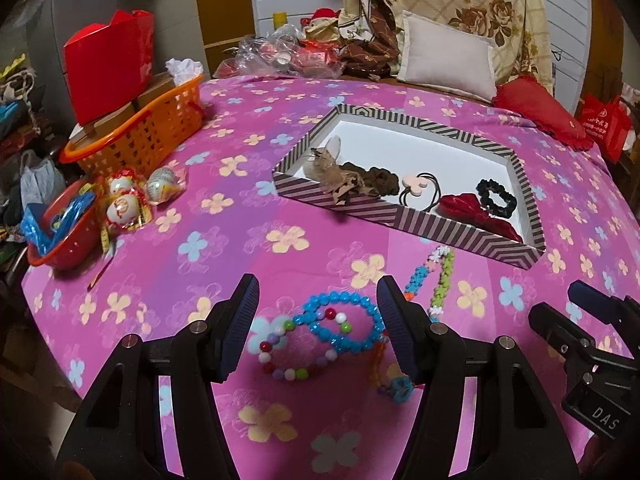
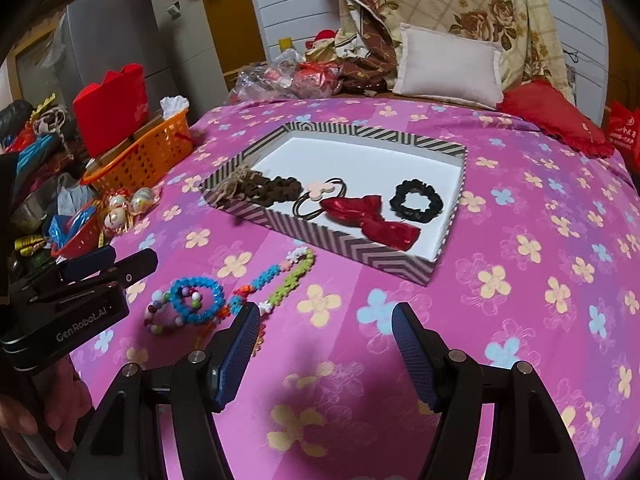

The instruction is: Organize jewelry

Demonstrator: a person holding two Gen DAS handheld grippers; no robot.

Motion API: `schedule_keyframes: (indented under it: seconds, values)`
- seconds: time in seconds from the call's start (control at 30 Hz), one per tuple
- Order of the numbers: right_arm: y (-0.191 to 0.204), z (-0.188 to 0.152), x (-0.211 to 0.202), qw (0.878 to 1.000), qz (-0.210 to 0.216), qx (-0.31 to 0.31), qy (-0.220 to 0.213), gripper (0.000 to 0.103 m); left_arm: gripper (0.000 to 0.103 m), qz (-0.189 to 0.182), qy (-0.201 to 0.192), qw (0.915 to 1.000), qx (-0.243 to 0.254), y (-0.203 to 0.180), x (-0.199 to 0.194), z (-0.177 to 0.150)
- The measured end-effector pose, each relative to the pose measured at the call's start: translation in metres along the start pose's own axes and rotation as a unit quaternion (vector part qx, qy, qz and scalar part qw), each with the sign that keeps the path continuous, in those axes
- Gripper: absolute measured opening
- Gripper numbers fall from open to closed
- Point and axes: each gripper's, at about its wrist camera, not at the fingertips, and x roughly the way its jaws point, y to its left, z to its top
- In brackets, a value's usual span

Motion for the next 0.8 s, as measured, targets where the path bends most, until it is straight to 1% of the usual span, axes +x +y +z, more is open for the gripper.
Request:
schedule_keyframes:
  seconds: [0.33,0.47,0.53,0.8]
  values:
    - [0.014,-0.007,0.004,1.0,0.006,-0.024,-0.002,0.067,0.061,0.018,-0.005,0.9998,0.002,0.006,0.005,-0.014]
    - [0.018,-0.009,0.004,0.999,0.0,-0.037,-0.002,0.071,0.061,0.019,0.001,0.9998,0.0,0.01,0.01,-0.016]
    - [0.019,-0.009,0.005,0.999,-0.004,-0.042,-0.003,0.071,0.061,0.021,0.001,0.9998,0.0,0.01,0.011,-0.017]
    - [0.019,-0.011,0.008,0.999,0.001,-0.042,0.001,0.071,0.061,0.025,-0.001,0.9997,0.0,0.014,0.012,-0.018]
